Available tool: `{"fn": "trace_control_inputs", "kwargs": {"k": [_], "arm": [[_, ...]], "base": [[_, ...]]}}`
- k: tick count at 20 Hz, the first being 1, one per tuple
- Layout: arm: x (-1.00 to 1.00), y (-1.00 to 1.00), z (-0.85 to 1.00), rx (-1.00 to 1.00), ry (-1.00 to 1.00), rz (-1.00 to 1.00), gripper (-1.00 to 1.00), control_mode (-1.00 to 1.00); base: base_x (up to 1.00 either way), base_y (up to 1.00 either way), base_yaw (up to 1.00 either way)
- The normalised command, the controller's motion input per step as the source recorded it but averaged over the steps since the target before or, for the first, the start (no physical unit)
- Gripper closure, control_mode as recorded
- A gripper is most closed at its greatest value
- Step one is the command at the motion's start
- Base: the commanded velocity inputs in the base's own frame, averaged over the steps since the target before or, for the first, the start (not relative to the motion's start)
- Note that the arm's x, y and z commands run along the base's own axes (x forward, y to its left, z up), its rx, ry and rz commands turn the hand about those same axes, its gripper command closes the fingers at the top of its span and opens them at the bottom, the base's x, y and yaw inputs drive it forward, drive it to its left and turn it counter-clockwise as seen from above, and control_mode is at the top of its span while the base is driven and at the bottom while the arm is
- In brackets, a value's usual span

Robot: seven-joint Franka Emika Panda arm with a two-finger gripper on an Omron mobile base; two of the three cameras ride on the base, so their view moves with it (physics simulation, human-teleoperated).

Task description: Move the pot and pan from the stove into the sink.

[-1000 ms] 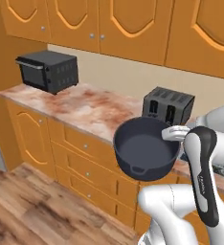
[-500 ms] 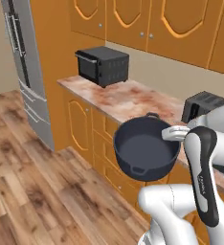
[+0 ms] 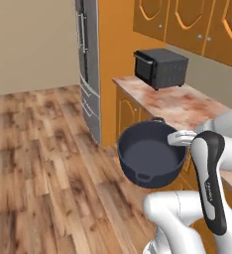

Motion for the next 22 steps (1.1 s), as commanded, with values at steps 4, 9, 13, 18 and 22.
{"fn": "trace_control_inputs", "kwargs": {"k": [4,9,13,18,22], "arm": [[0.00,0.00,0.00,0.00,0.00,0.00,1.00,1.00],[0.00,0.00,0.00,0.00,0.00,0.00,1.00,1.00],[0.00,0.00,0.00,0.00,0.00,0.00,1.00,1.00],[0.00,0.00,0.00,0.00,0.00,0.00,1.00,1.00],[0.00,0.00,0.00,0.00,0.00,0.00,1.00,1.00]], "base": [[-0.01,0.00,0.50],[0.00,0.00,0.50],[0.00,0.00,0.50],[0.00,-0.07,0.47],[0.00,-0.07,0.46]]}}
